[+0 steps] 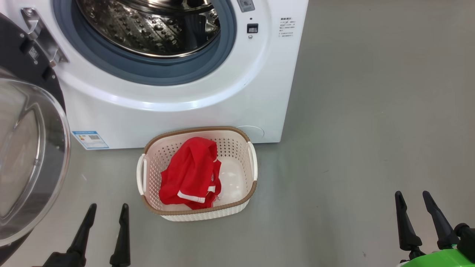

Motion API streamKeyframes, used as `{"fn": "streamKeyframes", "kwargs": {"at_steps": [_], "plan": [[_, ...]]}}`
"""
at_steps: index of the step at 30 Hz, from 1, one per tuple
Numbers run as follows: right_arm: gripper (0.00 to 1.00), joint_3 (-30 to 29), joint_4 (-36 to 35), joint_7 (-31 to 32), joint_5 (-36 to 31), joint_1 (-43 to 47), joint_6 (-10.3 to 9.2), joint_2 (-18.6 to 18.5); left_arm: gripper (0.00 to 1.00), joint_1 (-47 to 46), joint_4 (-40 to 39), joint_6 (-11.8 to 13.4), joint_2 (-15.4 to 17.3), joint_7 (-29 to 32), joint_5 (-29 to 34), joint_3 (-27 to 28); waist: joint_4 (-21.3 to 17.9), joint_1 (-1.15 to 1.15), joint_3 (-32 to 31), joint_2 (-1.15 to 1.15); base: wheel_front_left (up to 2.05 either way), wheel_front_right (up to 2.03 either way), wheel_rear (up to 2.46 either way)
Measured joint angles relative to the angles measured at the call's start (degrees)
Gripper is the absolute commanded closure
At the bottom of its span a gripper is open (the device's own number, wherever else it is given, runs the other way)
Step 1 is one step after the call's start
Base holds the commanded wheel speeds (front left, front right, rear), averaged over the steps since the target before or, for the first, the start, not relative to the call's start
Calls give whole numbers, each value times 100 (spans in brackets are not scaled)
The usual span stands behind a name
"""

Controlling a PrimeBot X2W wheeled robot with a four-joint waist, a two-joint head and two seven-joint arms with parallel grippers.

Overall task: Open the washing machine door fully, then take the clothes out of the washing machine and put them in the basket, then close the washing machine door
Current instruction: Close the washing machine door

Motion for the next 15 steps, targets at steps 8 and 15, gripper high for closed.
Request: {"fn": "streamKeyframes", "kwargs": {"at_steps": [8, 15], "plan": [[0, 93, 13, 0, -1, 0, 0, -26, 0, -7, 70, 0, -23, 0, -52, 16, 191, 0, -26, 0, 0, 0, 0], [0, 270, 68, 0, -2, -3, 0, -157, 0, -2, 191, 16, -48, 0, -201, 31, 565, 0, -71, 0, 0, 0, 0]]}}
